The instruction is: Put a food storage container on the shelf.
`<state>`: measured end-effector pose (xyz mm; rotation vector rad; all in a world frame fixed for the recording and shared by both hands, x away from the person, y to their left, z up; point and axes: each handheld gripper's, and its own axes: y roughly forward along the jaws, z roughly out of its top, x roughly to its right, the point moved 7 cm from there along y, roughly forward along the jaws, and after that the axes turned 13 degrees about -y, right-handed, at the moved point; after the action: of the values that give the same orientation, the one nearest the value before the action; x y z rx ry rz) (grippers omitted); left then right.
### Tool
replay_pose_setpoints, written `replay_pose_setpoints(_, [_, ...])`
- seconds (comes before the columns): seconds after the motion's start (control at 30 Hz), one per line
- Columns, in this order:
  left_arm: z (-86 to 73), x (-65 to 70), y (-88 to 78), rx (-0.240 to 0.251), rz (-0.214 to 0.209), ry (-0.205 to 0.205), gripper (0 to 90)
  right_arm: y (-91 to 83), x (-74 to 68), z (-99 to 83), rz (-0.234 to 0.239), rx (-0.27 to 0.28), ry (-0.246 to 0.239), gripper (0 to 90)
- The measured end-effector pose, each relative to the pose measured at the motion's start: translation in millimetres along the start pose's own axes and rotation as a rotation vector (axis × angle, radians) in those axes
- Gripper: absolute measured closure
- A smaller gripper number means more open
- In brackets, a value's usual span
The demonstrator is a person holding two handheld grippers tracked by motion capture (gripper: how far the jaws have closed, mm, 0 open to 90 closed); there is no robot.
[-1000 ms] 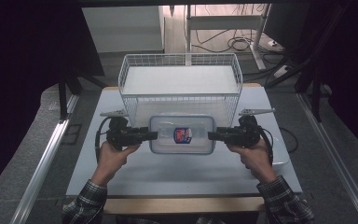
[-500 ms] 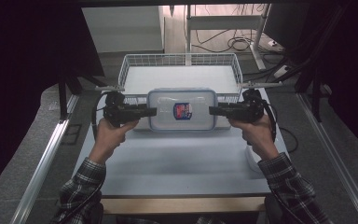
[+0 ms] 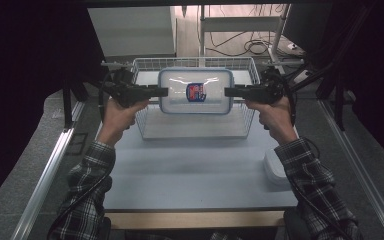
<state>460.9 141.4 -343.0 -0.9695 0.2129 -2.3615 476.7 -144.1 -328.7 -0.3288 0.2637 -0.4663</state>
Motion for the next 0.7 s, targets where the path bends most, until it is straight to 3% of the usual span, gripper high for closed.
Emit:
replay_pose_setpoints(0.27, [18.8,-12.7,8.5,0.009,0.003,-0.030,52.8,9.0,20.3,14.5,-0.015,0.006,0.021,53.2])
replay_pose_setpoints(0.47, [24.9,-26.0,13.2,0.014,0.007,-0.063,52.6,21.0,33.9,17.9,-0.021,0.003,0.048,52.7])
replay_pose_setpoints(0.7, [29.8,-30.2,15.2,0.033,0.015,-0.071,52.2,28.1,42.5,19.4,-0.018,0.006,0.075,52.1])
